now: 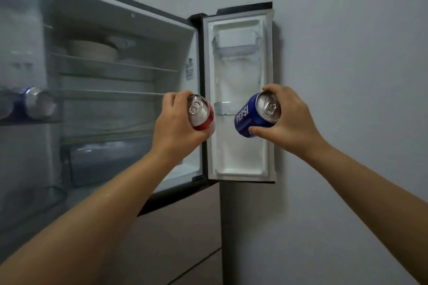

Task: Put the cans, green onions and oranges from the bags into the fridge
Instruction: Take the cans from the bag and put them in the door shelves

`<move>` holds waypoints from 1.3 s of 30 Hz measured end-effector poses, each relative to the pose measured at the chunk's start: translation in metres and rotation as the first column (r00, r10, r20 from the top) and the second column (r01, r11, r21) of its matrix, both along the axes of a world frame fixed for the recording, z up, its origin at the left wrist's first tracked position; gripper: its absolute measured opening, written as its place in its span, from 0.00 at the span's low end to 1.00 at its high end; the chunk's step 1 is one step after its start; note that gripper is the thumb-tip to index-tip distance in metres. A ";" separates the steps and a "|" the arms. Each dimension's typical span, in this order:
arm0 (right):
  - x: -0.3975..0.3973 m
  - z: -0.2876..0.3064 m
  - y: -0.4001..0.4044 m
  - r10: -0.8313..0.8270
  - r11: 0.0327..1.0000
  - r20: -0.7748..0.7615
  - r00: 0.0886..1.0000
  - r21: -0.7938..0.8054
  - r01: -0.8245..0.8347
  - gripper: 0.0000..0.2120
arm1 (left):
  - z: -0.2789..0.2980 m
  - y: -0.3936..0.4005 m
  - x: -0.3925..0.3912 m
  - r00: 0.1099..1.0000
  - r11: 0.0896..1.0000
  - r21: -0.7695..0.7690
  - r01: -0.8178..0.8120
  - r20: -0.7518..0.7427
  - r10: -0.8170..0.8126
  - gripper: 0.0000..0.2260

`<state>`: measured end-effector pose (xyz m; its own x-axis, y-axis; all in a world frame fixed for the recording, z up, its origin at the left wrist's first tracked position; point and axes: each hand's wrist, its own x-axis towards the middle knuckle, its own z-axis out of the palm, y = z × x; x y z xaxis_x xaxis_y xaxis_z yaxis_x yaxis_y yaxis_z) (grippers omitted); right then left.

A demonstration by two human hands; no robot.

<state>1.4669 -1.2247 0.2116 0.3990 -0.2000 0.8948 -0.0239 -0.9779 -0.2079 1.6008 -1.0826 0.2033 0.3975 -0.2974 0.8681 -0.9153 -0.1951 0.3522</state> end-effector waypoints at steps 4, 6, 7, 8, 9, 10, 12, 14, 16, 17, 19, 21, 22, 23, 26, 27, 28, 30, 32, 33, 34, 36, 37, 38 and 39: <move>0.061 0.037 -0.077 -0.008 0.998 0.121 0.993 -0.065 0.016 0.34 | 0.046 -0.078 0.058 0.997 0.995 -0.091 0.047 0.060 -0.042 0.33; 0.091 0.057 -0.111 -0.005 0.997 0.166 0.986 -0.069 0.017 0.34 | 0.065 -0.113 0.087 0.996 0.990 -0.125 0.064 0.070 -0.055 0.33; 0.105 0.066 -0.125 -0.006 0.998 0.179 0.984 -0.065 0.018 0.34 | 0.074 -0.129 0.100 0.995 0.986 -0.142 0.087 0.063 -0.079 0.32; 0.117 0.075 -0.138 -0.011 0.998 0.186 0.983 -0.059 0.023 0.34 | 0.082 -0.144 0.113 0.992 0.981 -0.155 0.119 0.053 -0.112 0.32; 0.129 0.083 -0.150 -0.021 0.998 0.184 0.983 -0.051 0.031 0.35 | 0.089 -0.159 0.127 0.988 0.976 -0.159 0.151 0.043 -0.146 0.32; 0.139 0.089 -0.161 -0.031 0.999 0.178 0.984 -0.038 0.039 0.36 | 0.095 -0.174 0.139 0.984 0.971 -0.161 0.176 0.034 -0.173 0.32; 0.157 0.098 -0.181 -0.038 0.999 0.178 0.983 -0.007 0.040 0.37 | 0.105 -0.200 0.161 0.975 0.959 -0.174 0.223 0.018 -0.223 0.32; 0.173 0.108 -0.195 -0.027 0.999 0.170 0.985 0.042 0.021 0.39 | 0.113 -0.222 0.179 0.959 0.942 -0.192 0.275 -0.016 -0.283 0.33; 0.189 0.115 -0.207 -0.002 0.996 0.133 0.991 0.090 -0.010 0.39 | 0.117 -0.241 0.195 0.947 0.934 -0.193 0.299 -0.057 -0.315 0.34; 0.197 0.118 -0.214 0.012 0.993 0.118 0.993 0.118 -0.026 0.38 | 0.117 -0.251 0.203 0.943 0.933 -0.187 0.306 -0.075 -0.325 0.33; 0.214 0.123 -0.228 0.028 0.983 0.095 0.995 0.179 -0.045 0.34 | 0.119 -0.270 0.218 0.930 0.928 -0.179 0.326 -0.114 -0.349 0.29; 0.229 0.129 -0.241 0.038 0.966 0.085 0.996 0.251 -0.058 0.30 | 0.123 -0.287 0.230 0.912 0.924 -0.153 0.351 -0.169 -0.374 0.24; 0.235 0.131 -0.246 0.043 0.955 0.075 0.996 0.289 -0.063 0.27 | 0.125 -0.293 0.236 0.901 0.923 -0.117 0.366 -0.204 -0.383 0.23; 0.239 0.133 -0.250 0.048 0.946 0.052 0.997 0.318 -0.062 0.24 | 0.129 -0.299 0.240 0.895 0.925 -0.060 0.375 -0.236 -0.378 0.22; 0.244 0.143 -0.257 0.035 0.933 -0.106 0.994 0.360 0.005 0.15 | 0.141 -0.310 0.247 0.901 0.917 0.146 0.370 -0.299 -0.316 0.22; 0.246 0.145 -0.257 0.025 0.925 -0.166 0.986 0.379 0.040 0.13 | 0.144 -0.313 0.247 0.907 0.910 0.211 0.357 -0.312 -0.284 0.23; 0.248 0.146 -0.258 0.020 0.913 -0.227 0.974 0.401 0.075 0.11 | 0.147 -0.316 0.249 0.913 0.899 0.275 0.341 -0.324 -0.247 0.24; 0.253 0.143 -0.258 0.019 0.892 -0.339 0.941 0.431 0.137 0.10 | 0.146 -0.321 0.252 0.915 0.862 0.390 0.324 -0.359 -0.182 0.23; 0.256 0.137 -0.260 0.016 0.881 -0.405 0.914 0.439 0.179 0.12 | 0.144 -0.325 0.255 0.907 0.830 0.447 0.335 -0.391 -0.156 0.19; 0.256 0.134 -0.260 0.016 0.881 -0.408 0.913 0.438 0.181 0.13 | 0.144 -0.327 0.258 0.910 0.826 0.459 0.328 -0.389 -0.145 0.18; 0.256 0.132 -0.260 0.007 0.886 -0.399 0.917 0.427 0.179 0.15 | 0.143 -0.329 0.260 0.917 0.830 0.463 0.311 -0.376 -0.134 0.18; 0.256 0.130 -0.260 -0.065 0.908 -0.394 0.917 0.358 0.218 0.19 | 0.141 -0.330 0.261 0.936 0.843 0.470 0.262 -0.335 -0.104 0.21; 0.257 0.129 -0.259 -0.134 0.915 -0.402 0.906 0.300 0.268 0.21 | 0.140 -0.332 0.262 0.952 0.847 0.485 0.216 -0.297 -0.073 0.24; 0.259 0.128 -0.258 -0.220 0.913 -0.413 0.884 0.231 0.335 0.22 | 0.139 -0.332 0.262 0.969 0.845 0.511 0.156 -0.245 -0.031 0.26; 0.261 0.126 -0.256 -0.303 0.904 -0.418 0.856 0.158 0.398 0.23 | 0.138 -0.332 0.261 0.982 0.841 0.532 0.102 -0.187 -0.001 0.26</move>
<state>1.7277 -1.4804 0.3376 0.5573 -0.5718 0.6021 -0.4778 -0.8139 -0.3306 1.8622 -1.4144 0.3415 0.4963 -0.7202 0.4848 -0.8639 -0.3541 0.3583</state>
